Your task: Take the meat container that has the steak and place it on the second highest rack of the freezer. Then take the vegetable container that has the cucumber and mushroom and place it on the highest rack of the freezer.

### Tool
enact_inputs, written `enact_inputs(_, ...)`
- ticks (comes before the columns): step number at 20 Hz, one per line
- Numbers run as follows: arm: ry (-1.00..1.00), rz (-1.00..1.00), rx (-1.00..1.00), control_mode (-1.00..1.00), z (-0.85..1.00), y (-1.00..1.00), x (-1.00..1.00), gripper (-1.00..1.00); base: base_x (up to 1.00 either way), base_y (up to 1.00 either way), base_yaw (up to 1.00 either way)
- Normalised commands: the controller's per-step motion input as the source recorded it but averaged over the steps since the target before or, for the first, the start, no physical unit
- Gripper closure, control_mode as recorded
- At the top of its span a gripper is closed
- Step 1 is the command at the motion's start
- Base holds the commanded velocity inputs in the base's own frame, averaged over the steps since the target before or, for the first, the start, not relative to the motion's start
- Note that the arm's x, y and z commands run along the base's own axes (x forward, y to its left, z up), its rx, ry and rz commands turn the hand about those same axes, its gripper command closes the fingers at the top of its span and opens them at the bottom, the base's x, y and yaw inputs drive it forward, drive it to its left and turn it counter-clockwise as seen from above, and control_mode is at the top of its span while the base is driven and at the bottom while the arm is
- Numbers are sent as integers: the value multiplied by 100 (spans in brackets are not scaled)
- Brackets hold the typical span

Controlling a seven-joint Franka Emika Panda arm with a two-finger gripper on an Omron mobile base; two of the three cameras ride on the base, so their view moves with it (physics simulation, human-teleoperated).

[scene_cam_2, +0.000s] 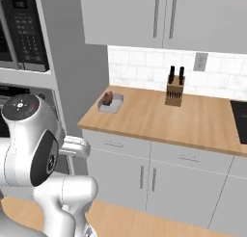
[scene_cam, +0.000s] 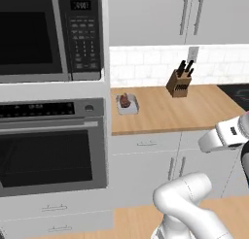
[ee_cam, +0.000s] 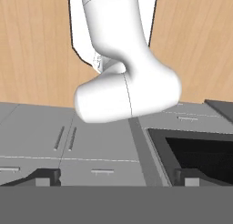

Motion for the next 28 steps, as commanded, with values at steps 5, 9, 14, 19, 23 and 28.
enact_inputs(5, 0, 0, 0, 100, 0, 0, 0, -100, 20, -46, 0)
enact_inputs(9, 0, 0, 0, 100, 0, 0, 0, -100, 23, -56, 0)
enact_inputs(14, 0, 0, 0, 100, 0, 0, 0, -100, 40, -49, 0)
enact_inputs(19, 0, 0, 0, 100, 0, 0, 0, -100, 31, 2, 1)
enact_inputs(23, 0, 0, 0, 100, 0, 0, 0, -100, 60, 0, 0)
enact_inputs(28, 0, 2, 2, -100, 0, 6, 18, -100, 28, 0, 0)
